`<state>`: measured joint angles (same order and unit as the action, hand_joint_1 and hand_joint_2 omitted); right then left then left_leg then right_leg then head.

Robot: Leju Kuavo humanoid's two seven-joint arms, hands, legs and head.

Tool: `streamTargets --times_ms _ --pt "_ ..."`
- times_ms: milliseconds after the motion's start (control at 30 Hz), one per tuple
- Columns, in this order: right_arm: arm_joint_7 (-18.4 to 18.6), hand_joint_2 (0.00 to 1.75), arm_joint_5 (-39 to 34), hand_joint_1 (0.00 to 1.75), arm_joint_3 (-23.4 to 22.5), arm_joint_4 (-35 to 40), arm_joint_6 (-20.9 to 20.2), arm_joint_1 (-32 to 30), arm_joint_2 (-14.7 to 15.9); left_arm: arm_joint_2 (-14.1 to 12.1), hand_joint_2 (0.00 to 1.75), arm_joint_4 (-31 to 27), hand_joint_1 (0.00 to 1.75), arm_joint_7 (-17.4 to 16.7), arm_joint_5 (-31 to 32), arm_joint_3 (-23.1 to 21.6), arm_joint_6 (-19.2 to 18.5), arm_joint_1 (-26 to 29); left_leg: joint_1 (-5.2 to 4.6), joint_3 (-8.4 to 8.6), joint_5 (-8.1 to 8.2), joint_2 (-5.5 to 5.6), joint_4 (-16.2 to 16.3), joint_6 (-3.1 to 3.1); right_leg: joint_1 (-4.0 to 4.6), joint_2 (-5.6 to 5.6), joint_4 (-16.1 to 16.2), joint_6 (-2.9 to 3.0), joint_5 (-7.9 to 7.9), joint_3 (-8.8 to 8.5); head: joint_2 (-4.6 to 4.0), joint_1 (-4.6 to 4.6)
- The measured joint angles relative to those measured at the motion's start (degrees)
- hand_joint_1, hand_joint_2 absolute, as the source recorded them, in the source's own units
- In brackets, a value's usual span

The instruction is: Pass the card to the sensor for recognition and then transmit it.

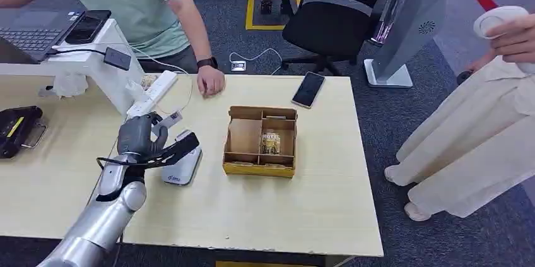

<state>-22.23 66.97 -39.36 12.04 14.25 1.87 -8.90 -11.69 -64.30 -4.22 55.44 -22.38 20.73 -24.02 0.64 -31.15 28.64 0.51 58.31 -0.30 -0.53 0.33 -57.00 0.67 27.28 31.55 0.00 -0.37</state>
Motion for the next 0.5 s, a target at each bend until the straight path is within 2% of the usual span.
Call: streamTargets --times_ms 133,333,500 --pt "0.2 1.75 0.1 0.00 0.0 -0.2 0.4 -0.2 0.0 1.3 1.75 0.0 1.75 0.7 4.9 3.1 5.3 -0.4 0.01 -0.02 0.00 -0.01 0.0 0.00 0.00 0.01 0.0 0.00 0.00 0.04 0.00 0.00" --pt "0.4 1.75 0.8 0.00 0.0 -0.4 0.5 -0.2 -0.1 2.9 1.75 0.0 1.75 1.0 10.1 5.1 11.2 -0.7 0.00 -0.03 0.00 0.00 0.0 0.00 0.00 0.01 0.0 0.00 -0.01 0.04 0.00 0.02" --pt "0.5 1.75 0.9 0.00 0.0 -0.4 0.5 -0.2 -0.3 4.1 1.75 0.2 1.75 -0.1 14.6 5.9 13.9 -2.2 0.00 -0.06 0.00 0.01 0.0 0.00 0.00 -0.01 0.0 -0.01 -0.01 0.04 0.00 0.02"
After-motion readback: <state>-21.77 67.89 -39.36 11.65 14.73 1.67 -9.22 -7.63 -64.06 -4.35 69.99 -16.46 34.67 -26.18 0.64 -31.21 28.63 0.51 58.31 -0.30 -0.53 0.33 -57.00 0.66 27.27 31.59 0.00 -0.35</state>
